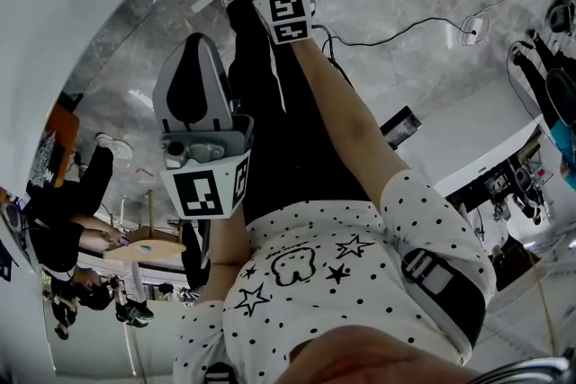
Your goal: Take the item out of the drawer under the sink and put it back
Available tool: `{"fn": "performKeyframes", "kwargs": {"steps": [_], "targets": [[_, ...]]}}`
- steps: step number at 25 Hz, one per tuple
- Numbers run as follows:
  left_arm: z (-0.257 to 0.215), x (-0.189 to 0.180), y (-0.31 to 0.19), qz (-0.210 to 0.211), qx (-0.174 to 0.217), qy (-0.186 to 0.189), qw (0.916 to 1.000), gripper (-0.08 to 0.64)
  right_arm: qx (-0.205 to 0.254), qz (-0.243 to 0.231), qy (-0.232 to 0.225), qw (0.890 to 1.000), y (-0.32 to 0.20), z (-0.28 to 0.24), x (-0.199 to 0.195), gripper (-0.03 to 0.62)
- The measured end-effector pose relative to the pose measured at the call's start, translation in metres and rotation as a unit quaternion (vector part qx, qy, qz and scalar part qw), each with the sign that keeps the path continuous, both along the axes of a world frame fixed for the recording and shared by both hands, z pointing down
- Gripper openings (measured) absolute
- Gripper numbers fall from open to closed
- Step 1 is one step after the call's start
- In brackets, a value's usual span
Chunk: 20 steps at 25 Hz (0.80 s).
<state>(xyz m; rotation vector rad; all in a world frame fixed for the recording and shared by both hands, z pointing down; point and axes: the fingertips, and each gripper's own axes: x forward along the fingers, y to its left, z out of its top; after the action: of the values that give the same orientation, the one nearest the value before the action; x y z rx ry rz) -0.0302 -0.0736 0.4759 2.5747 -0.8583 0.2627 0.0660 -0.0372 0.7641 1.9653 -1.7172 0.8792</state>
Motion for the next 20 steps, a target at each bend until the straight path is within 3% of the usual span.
{"fn": "performKeyframes", "kwargs": {"steps": [20], "targets": [[0.004, -0.007, 0.003, -0.005, -0.002, 0.004, 1.0, 0.003, -0.009, -0.011, -0.009, 1.0, 0.009, 0.005, -0.004, 0.152]]}}
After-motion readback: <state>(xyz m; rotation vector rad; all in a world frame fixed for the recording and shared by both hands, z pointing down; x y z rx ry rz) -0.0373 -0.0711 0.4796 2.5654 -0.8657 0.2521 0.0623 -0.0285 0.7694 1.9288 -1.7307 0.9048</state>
